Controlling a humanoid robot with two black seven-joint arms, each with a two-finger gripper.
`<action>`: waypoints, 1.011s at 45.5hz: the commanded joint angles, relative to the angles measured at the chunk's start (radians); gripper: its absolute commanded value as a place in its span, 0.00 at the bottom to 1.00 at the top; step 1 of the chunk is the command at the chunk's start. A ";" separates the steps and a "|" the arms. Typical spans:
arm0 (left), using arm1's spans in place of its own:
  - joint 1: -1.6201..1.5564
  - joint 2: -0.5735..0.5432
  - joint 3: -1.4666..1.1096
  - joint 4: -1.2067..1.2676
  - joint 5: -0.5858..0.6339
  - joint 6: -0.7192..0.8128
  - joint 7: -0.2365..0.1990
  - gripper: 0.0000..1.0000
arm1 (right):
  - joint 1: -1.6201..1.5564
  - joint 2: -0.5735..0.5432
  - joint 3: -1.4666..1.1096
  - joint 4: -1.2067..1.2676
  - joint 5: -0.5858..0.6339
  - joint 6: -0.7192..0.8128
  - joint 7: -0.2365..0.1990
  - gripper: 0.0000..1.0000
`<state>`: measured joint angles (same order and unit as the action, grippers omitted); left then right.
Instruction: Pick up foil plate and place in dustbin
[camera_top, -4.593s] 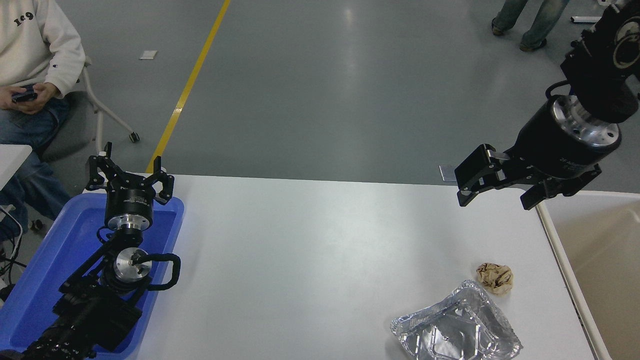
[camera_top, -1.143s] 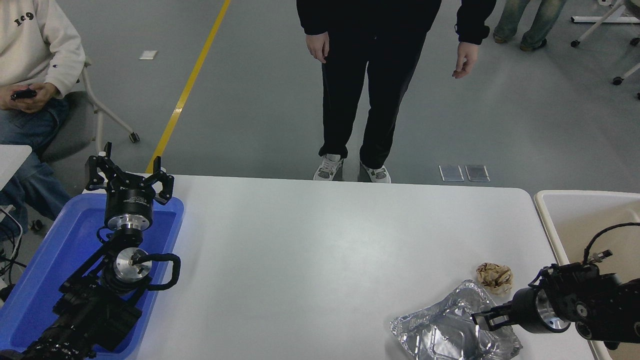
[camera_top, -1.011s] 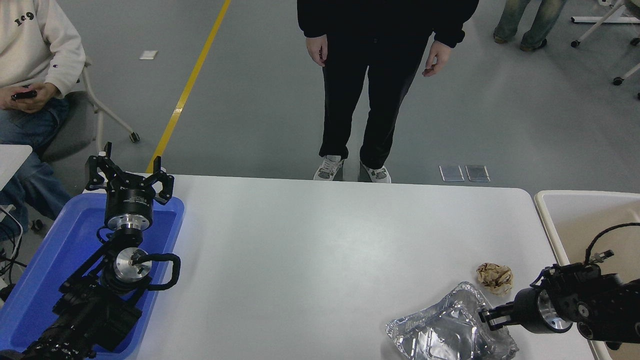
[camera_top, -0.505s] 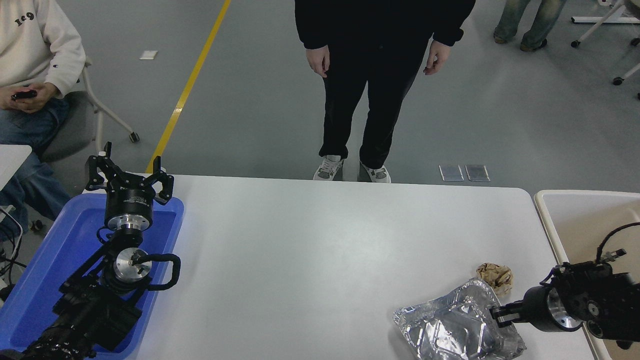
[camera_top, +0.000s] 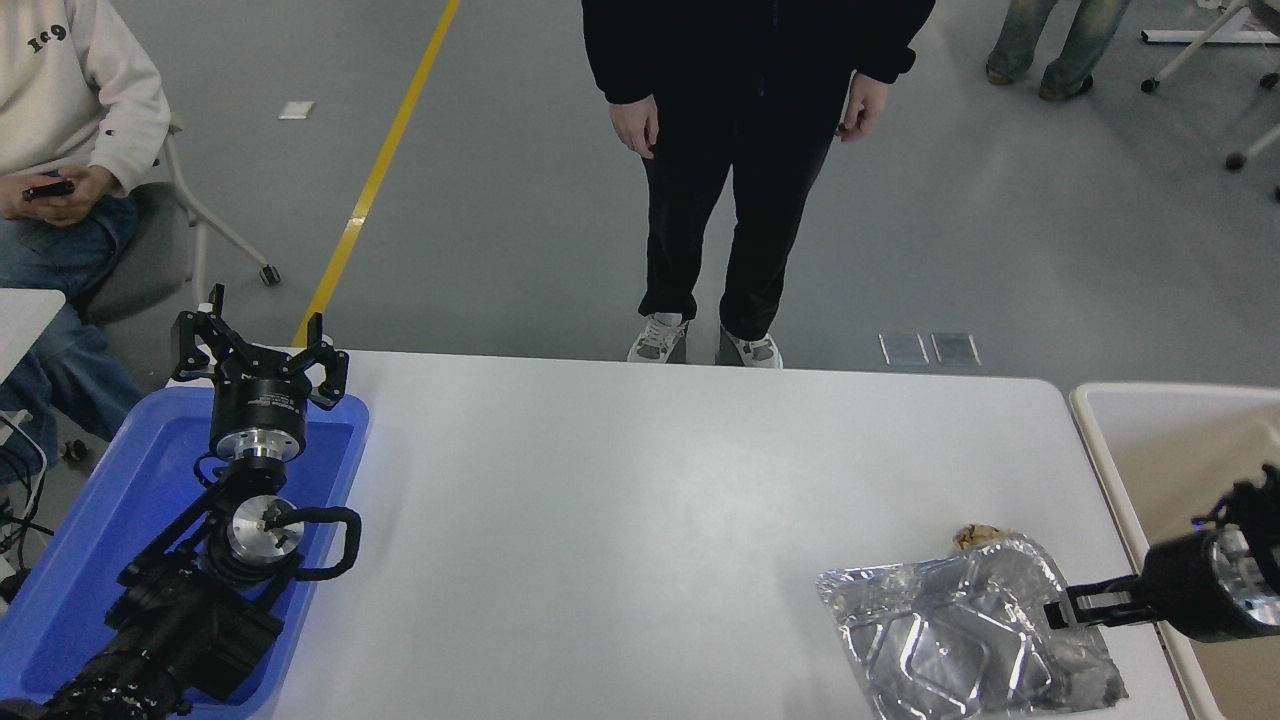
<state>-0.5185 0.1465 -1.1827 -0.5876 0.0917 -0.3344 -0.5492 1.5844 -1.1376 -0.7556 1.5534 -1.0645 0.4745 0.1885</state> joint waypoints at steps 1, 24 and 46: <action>0.000 0.001 0.000 0.000 0.000 0.000 0.000 0.99 | 0.294 -0.178 0.001 0.039 0.000 0.291 -0.001 0.00; 0.000 -0.001 0.000 0.000 0.000 0.000 0.000 0.99 | 0.641 -0.254 0.007 -0.012 0.001 0.311 -0.023 0.00; 0.000 0.001 0.000 0.000 0.000 0.000 0.000 0.99 | 0.488 -0.245 -0.001 -0.591 0.478 0.227 -0.230 0.00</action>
<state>-0.5185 0.1469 -1.1827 -0.5877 0.0915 -0.3344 -0.5493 2.1952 -1.3898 -0.7470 1.2492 -0.8925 0.7821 0.0550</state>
